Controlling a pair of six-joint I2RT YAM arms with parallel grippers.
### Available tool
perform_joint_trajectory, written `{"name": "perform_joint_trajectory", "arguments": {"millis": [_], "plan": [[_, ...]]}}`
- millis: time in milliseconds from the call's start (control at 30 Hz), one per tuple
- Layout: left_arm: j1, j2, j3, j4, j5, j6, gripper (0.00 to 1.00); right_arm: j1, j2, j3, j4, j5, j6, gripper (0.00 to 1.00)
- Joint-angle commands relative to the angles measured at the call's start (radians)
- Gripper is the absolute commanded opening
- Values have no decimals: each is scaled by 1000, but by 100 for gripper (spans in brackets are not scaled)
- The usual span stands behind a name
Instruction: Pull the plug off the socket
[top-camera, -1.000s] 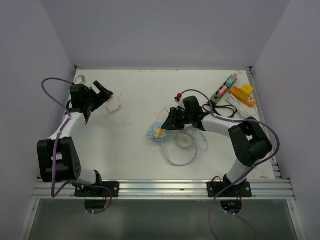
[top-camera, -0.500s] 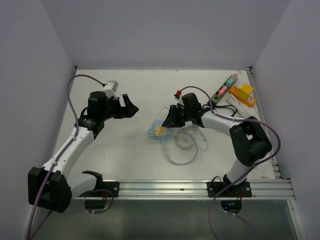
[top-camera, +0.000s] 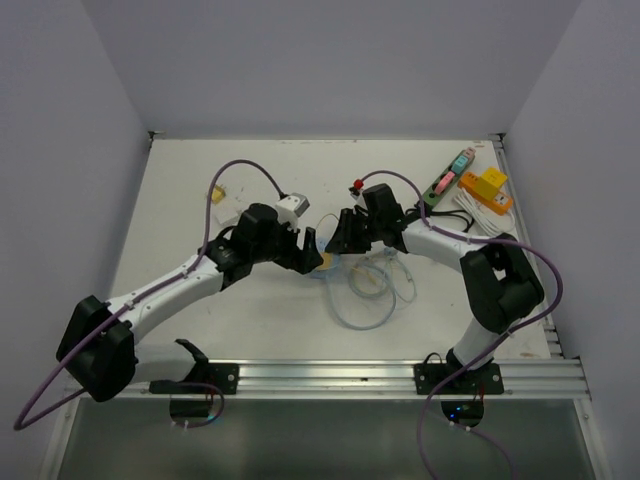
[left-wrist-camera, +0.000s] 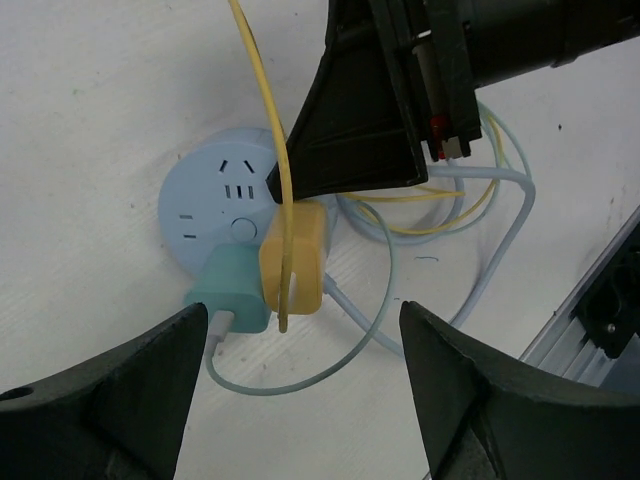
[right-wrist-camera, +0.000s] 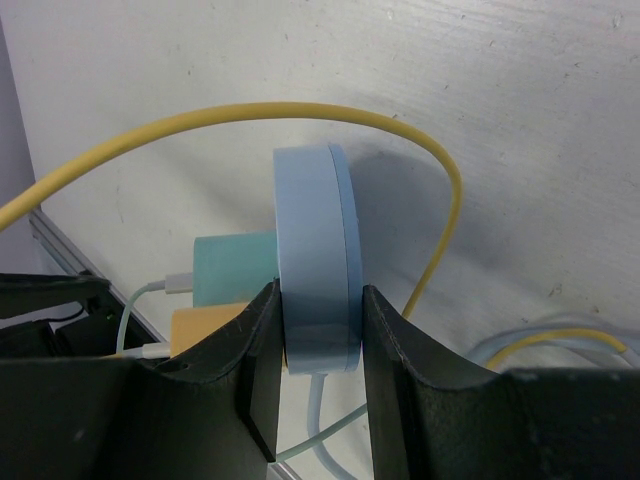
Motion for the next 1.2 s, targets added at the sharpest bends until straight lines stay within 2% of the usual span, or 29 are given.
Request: {"name": "perform_joint_trajectory", "arguments": {"millis": [0, 300, 500, 800, 867, 900, 933, 1000, 1033, 1067, 1100, 1167], "plan": [[-28, 60, 47, 61, -64, 9, 80, 8, -62, 32, -14, 30, 12, 0], [-72, 192, 123, 87, -107, -26, 70, 31, -67, 12, 14, 47, 22, 0], [-92, 238, 142, 58, -116, -23, 57, 38, -66, 11, 20, 50, 22, 0], [-101, 254, 137, -4, -124, -22, 56, 38, -56, 9, 25, 64, 8, 0], [-101, 257, 137, -8, -125, -19, 53, 38, -52, 6, 28, 64, 2, 0], [-101, 257, 137, -10, -124, -16, 49, 38, -52, 5, 28, 65, -2, 0], [-103, 257, 139, -7, -127, -15, 38, 38, -50, 3, 25, 68, -4, 0], [-101, 252, 143, -7, -130, -12, 26, 38, -44, 0, 22, 76, -22, 0], [-101, 251, 152, -5, -132, -12, 12, 38, -41, -5, 20, 77, -27, 0], [-103, 245, 154, -5, -133, -12, 5, 36, -39, -8, 20, 79, -44, 0], [-101, 240, 159, -4, -138, -12, 0, 37, -38, -12, 20, 82, -53, 0], [-101, 228, 162, 4, -138, -15, 0, 38, -35, -29, 16, 111, -86, 0]]}}
